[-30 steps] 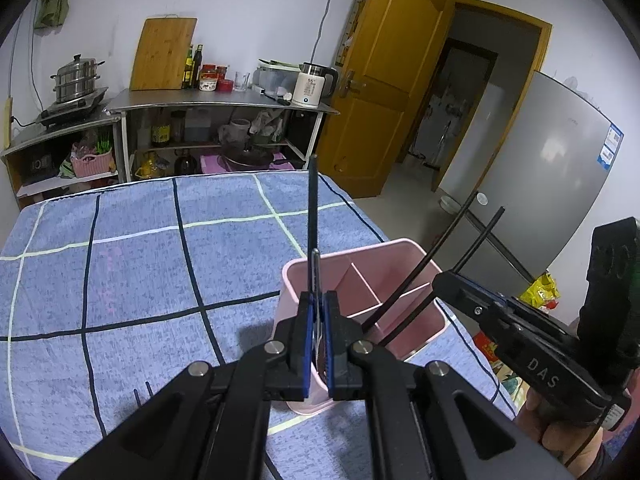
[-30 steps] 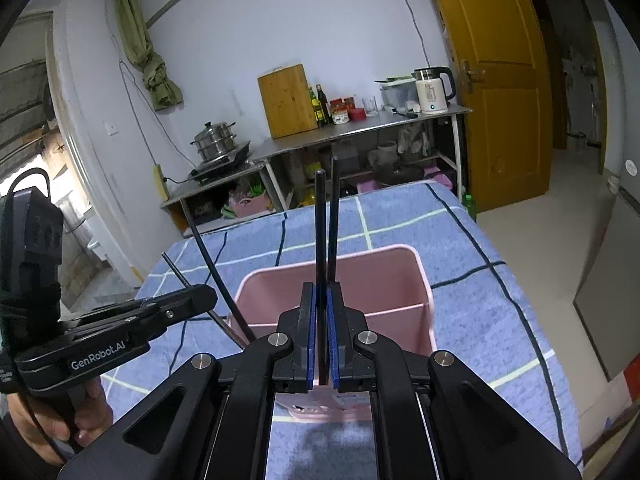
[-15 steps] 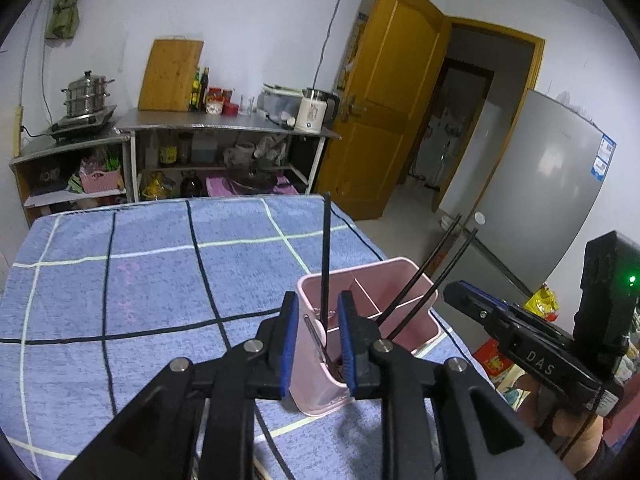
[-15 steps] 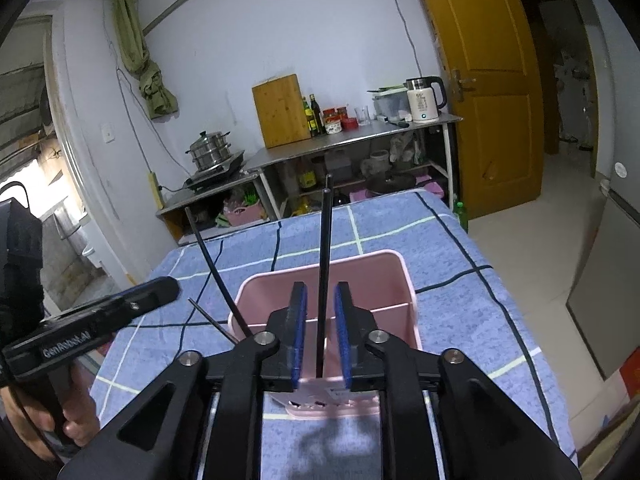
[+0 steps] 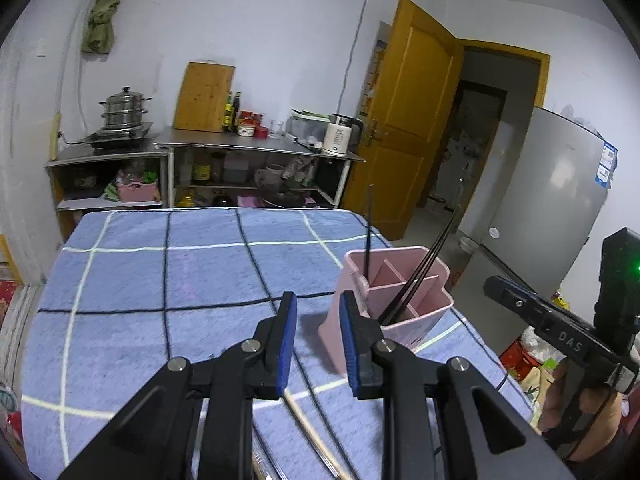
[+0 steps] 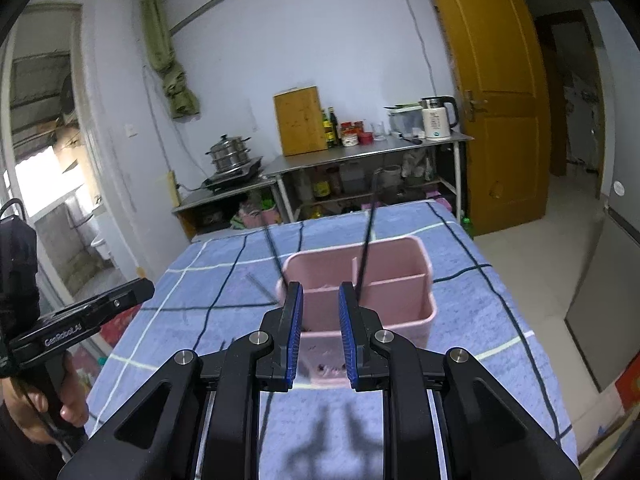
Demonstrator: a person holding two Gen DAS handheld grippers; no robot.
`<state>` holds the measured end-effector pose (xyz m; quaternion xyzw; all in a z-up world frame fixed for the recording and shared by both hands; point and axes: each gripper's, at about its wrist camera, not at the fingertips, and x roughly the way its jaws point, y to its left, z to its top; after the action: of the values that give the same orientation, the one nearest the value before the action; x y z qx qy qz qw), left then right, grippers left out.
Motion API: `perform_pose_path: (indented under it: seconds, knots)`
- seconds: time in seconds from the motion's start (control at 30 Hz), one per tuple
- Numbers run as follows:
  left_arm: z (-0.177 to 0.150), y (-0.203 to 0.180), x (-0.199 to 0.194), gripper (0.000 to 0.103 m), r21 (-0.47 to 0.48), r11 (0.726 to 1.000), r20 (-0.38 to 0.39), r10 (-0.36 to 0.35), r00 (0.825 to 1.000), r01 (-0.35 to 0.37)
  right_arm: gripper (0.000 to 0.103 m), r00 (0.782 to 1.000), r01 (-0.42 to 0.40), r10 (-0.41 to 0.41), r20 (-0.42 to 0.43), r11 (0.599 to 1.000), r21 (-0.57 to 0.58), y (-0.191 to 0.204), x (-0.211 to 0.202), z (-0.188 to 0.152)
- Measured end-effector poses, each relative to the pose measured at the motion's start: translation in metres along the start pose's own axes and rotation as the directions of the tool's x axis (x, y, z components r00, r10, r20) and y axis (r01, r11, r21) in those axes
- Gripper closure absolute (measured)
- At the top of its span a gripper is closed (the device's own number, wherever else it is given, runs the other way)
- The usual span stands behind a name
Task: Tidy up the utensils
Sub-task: 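Open the left gripper while the right gripper opens, dropping chopsticks into holder, then move both grippers back toward the remaining chopsticks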
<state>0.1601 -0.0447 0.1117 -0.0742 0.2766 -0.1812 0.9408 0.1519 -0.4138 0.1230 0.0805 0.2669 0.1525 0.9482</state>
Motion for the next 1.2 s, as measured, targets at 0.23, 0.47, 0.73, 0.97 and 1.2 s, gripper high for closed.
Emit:
perform_pose_path:
  seconds: [0.23, 0.47, 0.73, 0.97, 1.2]
  knots:
    - [-0.025, 0.020, -0.022, 0.080, -0.015, 0.997, 0.006, 0.076, 0.997, -0.076, 0.084, 0.999, -0.039, 0.038, -0.022, 0.999, -0.033, 0.019, -0.007, -0.020]
    - [-0.057, 0.037, -0.028, 0.080, -0.036, 0.993, -0.035, 0.113, 0.993, -0.114, 0.084, 0.996, -0.069, 0.066, -0.056, 0.997, -0.037, 0.027, -0.003, -0.036]
    - [-0.077, 0.046, -0.026, 0.080, -0.061, 0.990, -0.071, 0.124, 0.990, -0.128, 0.084, 0.992, -0.092, 0.088, -0.086, 0.995, -0.042, 0.036, 0.004, -0.049]
    - [-0.089, 0.048, -0.016, 0.080, -0.060, 0.989, -0.110, 0.127, 0.986, -0.135, 0.084, 0.988, -0.112, 0.104, -0.115, 0.992, -0.062, 0.043, 0.015, -0.058]
    - [-0.103, 0.057, 0.005, 0.080, -0.082, 0.987, -0.168, 0.124, 0.978, -0.139, 0.084, 0.975, -0.137, 0.123, -0.184, 0.989, -0.062, 0.052, 0.038, -0.074]
